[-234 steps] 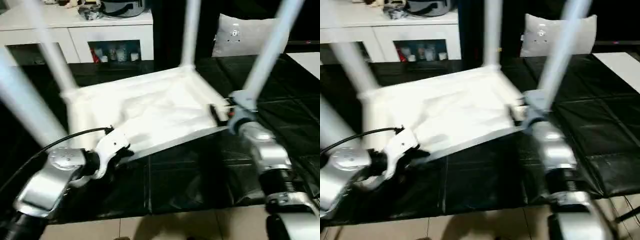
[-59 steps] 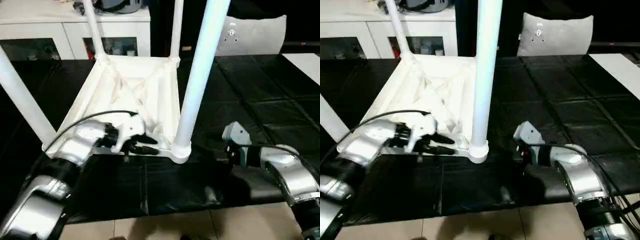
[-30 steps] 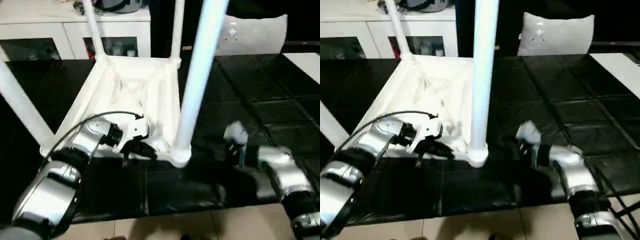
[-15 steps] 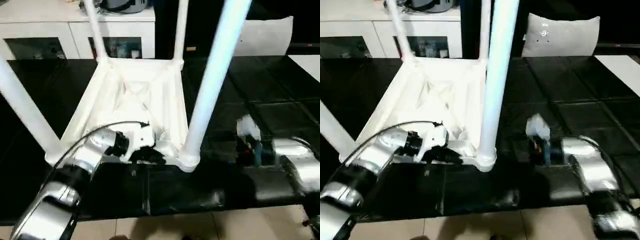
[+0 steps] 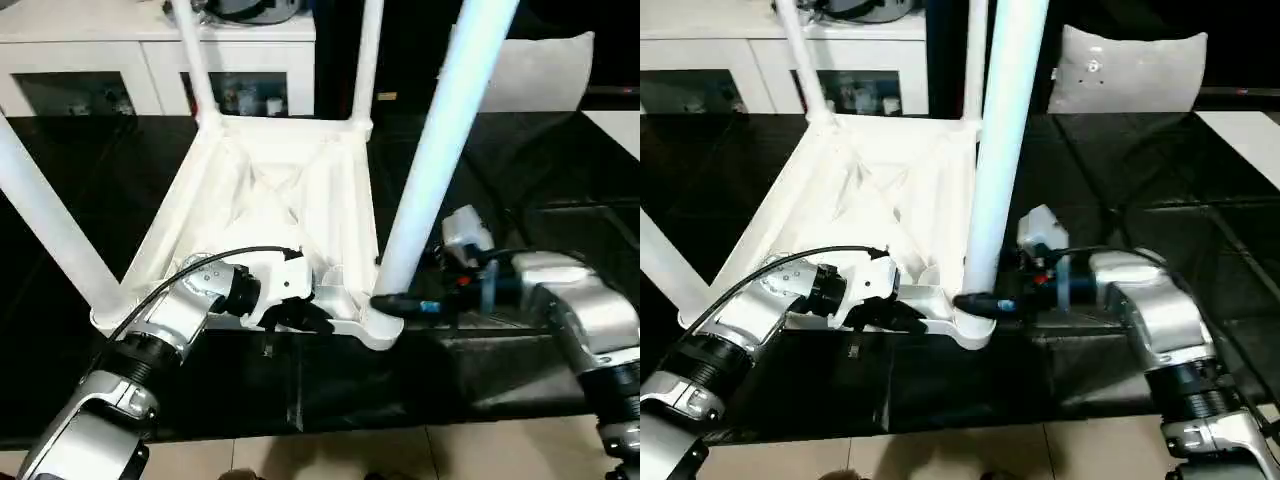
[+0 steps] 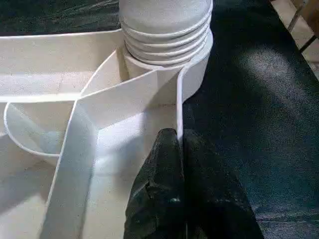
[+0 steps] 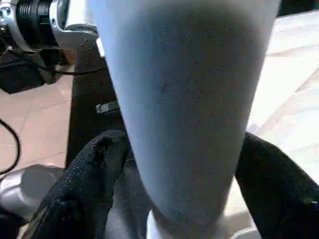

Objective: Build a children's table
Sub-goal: Rotate leg to tighten

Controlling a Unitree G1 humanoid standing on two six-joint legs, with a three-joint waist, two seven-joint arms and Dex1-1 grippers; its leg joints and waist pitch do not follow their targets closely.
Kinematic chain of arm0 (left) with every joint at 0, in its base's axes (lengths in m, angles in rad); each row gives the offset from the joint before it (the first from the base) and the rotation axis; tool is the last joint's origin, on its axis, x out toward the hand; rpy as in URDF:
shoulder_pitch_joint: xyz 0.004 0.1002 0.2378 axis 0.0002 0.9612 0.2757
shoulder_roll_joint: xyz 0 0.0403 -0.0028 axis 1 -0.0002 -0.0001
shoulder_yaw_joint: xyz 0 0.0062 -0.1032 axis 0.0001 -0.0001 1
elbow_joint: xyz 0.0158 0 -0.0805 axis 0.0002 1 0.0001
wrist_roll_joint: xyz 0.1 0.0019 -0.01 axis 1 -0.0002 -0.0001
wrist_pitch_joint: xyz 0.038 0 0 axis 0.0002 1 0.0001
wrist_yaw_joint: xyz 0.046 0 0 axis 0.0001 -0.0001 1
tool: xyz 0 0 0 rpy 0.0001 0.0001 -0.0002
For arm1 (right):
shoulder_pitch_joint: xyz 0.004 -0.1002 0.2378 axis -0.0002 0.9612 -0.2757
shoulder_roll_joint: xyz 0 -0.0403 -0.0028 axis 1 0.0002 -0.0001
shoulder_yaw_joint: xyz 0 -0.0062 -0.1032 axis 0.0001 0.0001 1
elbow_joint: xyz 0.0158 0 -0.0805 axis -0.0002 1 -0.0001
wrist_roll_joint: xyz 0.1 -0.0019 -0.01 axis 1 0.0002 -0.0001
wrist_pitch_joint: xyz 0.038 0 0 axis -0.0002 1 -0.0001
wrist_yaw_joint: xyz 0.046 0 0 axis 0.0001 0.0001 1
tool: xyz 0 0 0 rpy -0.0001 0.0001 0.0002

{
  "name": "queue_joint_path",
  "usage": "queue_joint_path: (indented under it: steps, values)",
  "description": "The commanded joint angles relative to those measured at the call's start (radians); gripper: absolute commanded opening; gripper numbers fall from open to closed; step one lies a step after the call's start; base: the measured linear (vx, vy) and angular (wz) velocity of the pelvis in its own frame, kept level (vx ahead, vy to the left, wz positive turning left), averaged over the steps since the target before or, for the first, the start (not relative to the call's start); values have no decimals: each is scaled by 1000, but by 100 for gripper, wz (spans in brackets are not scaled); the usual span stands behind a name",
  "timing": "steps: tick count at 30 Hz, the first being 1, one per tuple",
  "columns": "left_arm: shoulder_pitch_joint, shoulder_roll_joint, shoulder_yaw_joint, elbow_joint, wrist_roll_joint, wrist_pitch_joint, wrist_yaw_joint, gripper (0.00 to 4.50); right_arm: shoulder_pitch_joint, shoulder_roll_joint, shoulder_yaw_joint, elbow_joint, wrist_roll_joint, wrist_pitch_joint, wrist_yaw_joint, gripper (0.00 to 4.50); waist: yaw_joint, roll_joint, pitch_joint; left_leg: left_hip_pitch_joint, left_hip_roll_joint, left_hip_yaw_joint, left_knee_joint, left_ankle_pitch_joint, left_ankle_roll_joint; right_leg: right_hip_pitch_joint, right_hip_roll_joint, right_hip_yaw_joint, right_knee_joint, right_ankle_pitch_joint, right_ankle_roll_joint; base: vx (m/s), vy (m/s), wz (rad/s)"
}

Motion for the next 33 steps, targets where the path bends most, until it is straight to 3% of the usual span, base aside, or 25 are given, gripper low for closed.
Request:
queue_joint_path:
  steps: [1, 6, 14, 17, 20, 21, 23, 25, 27, 30, 33]
  values:
    - [-12, 6, 1, -44, -6, 0, -3, 0, -11, -23, 9, -35, 19, 36, 25, 323, 3, -7, -76, -7, 17, 5, -66, -114, 70, 76, -51, 52, -66, -292, -169, 0, 0, 0]
    - [-11, 12, -1, -41, -5, 8, -9, 0, -2, -43, 27, -38, 13, 61, 36, 275, 5, -6, -76, -6, 18, 5, -67, -113, 68, 74, -52, 52, -68, -308, -161, 0, 0, 0]
    - [-17, 13, 2, -33, -2, 19, -3, 0, -18, -19, 48, 70, -59, 20, -20, 207, 1, -6, -73, -4, 15, 5, -67, -138, 57, 73, -52, 49, -77, -368, -140, 0, 0, 0]
    - [-17, 13, 4, -33, -4, 24, 1, 0, -23, 5, 60, 106, -88, -11, -60, 205, -3, -7, -71, -5, 14, 3, -69, -158, 51, 72, -52, 47, -80, -401, -128, 0, 0, 0]
    - [-16, 13, 7, -38, -9, 31, 0, 0, -22, 14, 52, 98, -57, 32, -44, 205, -7, -8, -70, -4, 13, 3, -69, -163, 52, 72, -50, 46, -84, -427, -115, 0, 0, 0]
    - [-15, 13, 7, -39, -11, 33, 1, 0, -19, 10, 58, 100, -59, 31, -34, 235, -7, -8, -71, -3, 13, 3, -68, -163, 53, 71, -51, 47, -85, -434, -112, 0, 0, 0]
    - [-15, 13, 8, -41, -12, 36, 4, 0, -14, 6, 68, 106, -69, 16, -31, 235, -7, -8, -72, -4, 14, 3, -68, -153, 56, 72, -50, 47, -82, -417, -115, 0, 0, 0]
    - [-15, 11, 10, -40, -15, 39, 7, 0, -10, 13, 70, 120, -84, -19, -49, 273, -7, -9, -73, -5, 15, 3, -68, -147, 57, 71, -51, 48, -79, -392, -124, 0, 0, 0]
    - [-15, 11, 10, -42, -17, 43, 9, 0, -9, 27, 69, 139, -108, -58, -70, 279, -7, -6, -74, -3, 15, 4, -67, -145, 54, 69, -51, 48, -79, -381, -138, 0, 0, 0]
    - [-15, 10, 10, -42, -16, 43, 9, 0, -13, 40, 60, 151, -108, -59, -88, 279, -6, -7, -76, -7, 16, 2, -67, -128, 57, 73, -50, 50, -69, -329, -153, 0, 0, 0]
    - [-16, 12, 10, -39, -14, 41, 6, 0, -22, 49, 52, 170, -108, -55, -100, 247, -7, -7, -74, -5, 15, 4, -67, -147, 57, 72, -51, 49, -74, -358, -148, 0, 0, 0]
